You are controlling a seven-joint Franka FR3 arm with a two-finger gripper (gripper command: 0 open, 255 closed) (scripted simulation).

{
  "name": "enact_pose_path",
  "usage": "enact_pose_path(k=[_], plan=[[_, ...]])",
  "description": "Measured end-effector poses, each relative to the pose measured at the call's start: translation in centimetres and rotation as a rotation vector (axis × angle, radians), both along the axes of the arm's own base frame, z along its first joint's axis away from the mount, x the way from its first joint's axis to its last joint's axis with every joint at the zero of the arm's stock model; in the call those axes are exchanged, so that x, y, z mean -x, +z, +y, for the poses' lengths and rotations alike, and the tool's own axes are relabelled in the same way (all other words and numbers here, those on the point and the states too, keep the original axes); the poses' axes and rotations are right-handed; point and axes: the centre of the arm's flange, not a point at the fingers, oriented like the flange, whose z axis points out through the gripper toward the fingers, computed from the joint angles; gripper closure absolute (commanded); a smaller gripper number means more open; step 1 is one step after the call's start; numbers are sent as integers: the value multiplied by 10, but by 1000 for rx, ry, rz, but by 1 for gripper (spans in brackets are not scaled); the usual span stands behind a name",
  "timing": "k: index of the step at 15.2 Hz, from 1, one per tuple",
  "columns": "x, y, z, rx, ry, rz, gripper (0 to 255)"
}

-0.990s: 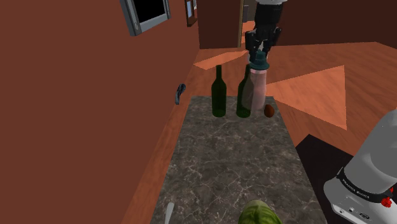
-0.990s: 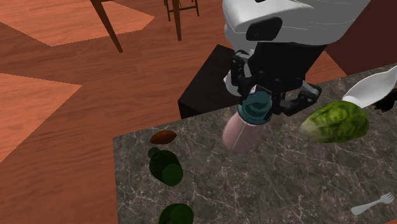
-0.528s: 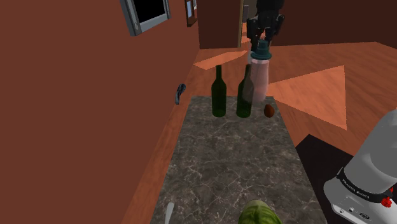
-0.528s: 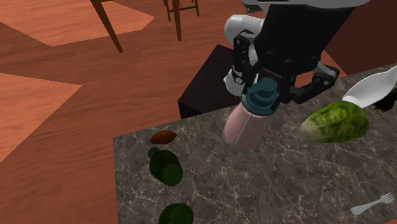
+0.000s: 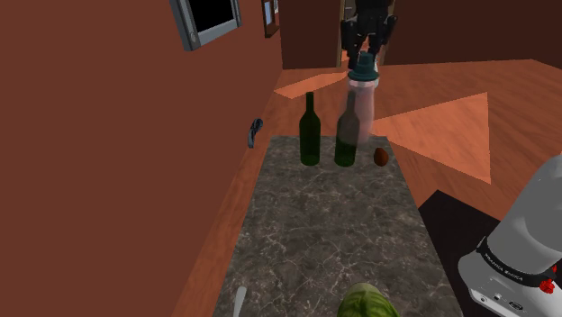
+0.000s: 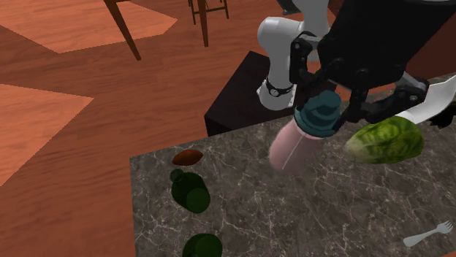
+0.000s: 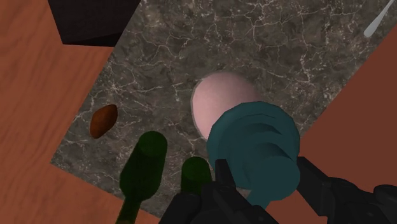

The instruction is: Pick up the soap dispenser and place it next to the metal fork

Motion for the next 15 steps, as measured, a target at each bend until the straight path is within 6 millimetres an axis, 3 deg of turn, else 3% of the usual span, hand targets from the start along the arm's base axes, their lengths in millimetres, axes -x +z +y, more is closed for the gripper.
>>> enact_pose_path(k=[15], plan=[[0, -79, 176, 1, 0, 0, 255]])
